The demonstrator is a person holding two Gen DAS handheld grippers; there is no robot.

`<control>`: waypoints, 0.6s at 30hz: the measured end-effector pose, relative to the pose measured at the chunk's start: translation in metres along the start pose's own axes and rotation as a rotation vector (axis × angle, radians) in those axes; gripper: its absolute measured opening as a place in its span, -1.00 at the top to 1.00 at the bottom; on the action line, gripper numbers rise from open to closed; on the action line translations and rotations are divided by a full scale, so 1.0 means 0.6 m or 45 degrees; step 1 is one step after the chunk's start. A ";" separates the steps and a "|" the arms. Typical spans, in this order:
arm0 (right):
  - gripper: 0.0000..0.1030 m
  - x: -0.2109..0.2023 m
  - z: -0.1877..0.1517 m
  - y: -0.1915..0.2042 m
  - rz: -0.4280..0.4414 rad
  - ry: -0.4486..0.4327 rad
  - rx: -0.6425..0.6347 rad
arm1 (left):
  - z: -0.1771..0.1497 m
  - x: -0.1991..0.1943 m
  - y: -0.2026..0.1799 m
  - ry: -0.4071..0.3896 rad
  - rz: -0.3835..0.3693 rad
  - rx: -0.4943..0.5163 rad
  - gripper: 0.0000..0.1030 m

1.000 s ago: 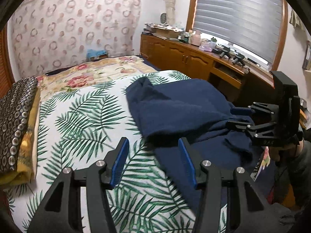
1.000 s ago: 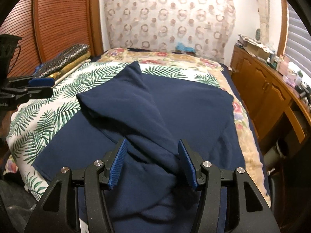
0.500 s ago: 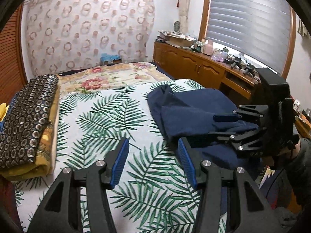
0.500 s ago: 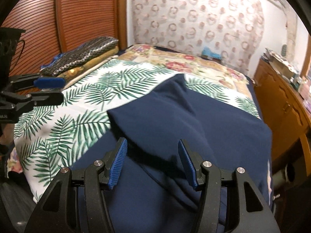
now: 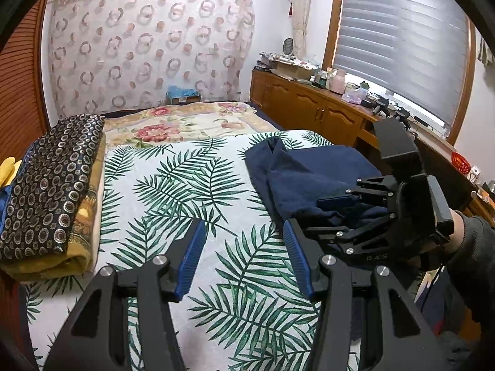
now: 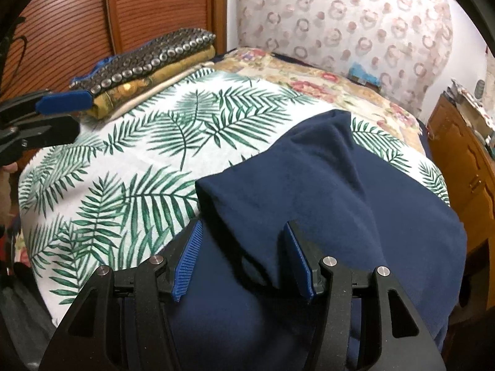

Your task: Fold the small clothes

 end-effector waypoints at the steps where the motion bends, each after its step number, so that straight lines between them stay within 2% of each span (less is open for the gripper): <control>1: -0.08 0.003 -0.002 0.001 0.000 0.008 -0.004 | -0.002 0.002 0.000 0.004 -0.001 0.000 0.00; 4: -0.03 0.011 -0.010 0.000 -0.007 0.028 -0.029 | -0.010 0.006 0.000 0.017 -0.001 0.004 0.00; 5: 0.11 0.012 -0.012 -0.001 -0.003 0.029 -0.033 | -0.012 0.007 0.000 0.021 -0.001 0.005 0.00; 6: 0.37 0.011 -0.012 -0.003 -0.007 0.025 -0.034 | -0.013 0.007 0.000 0.023 -0.003 0.006 0.00; 7: 0.54 0.008 -0.010 -0.008 -0.014 0.016 -0.032 | -0.015 0.009 -0.001 0.025 -0.004 0.005 0.00; 9: 0.77 -0.001 -0.003 -0.015 0.009 -0.015 0.004 | -0.016 0.007 -0.002 0.026 -0.009 0.006 0.00; 13: 0.92 -0.030 0.018 -0.047 -0.050 -0.108 0.057 | -0.016 0.009 -0.008 0.025 -0.023 0.008 0.00; 18: 0.95 -0.085 0.056 -0.114 -0.148 -0.242 0.139 | -0.018 0.012 -0.019 0.030 -0.036 0.017 0.00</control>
Point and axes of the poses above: each gripper's, at about its wrist camera, not at the fingertips, and x roughly the way its jaws point, y to its left, z to its top, the point moved 10 cm from there along x, roughly the way its jaws point, and after that the axes turned 9 degrees about -y, right-handed, at the moved point
